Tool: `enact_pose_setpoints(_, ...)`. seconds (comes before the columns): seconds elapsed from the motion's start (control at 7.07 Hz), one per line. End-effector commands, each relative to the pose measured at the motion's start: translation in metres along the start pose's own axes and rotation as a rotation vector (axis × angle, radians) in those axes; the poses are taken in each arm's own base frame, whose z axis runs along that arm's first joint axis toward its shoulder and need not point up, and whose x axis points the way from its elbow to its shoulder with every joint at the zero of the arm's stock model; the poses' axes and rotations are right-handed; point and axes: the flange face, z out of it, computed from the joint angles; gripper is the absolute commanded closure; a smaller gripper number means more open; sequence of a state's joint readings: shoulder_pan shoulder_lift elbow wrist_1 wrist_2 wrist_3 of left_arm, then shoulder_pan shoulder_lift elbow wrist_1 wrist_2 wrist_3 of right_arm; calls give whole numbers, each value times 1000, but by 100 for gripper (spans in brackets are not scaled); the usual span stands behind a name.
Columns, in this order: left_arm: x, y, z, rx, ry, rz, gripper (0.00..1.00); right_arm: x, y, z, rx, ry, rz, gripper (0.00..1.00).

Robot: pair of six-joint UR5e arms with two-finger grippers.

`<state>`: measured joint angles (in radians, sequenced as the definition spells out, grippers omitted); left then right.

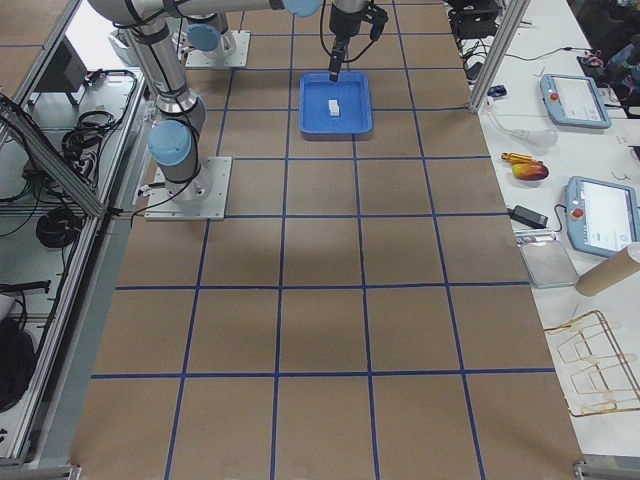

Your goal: Assemble white blocks and place on blue tray

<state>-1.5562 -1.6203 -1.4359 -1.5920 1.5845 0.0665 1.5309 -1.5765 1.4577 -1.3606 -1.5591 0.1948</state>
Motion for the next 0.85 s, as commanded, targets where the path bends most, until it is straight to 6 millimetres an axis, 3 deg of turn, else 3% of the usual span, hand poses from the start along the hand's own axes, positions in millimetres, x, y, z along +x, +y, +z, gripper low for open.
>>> enact_pose_setpoints(0.0,-2,1,-2,6,-2,-3,0,1,7,10,-15,7,-1,0)
enact_pose_setpoints(0.71,2,3,0,-9,2,-7,0,2,7,9,-10,6,0,0)
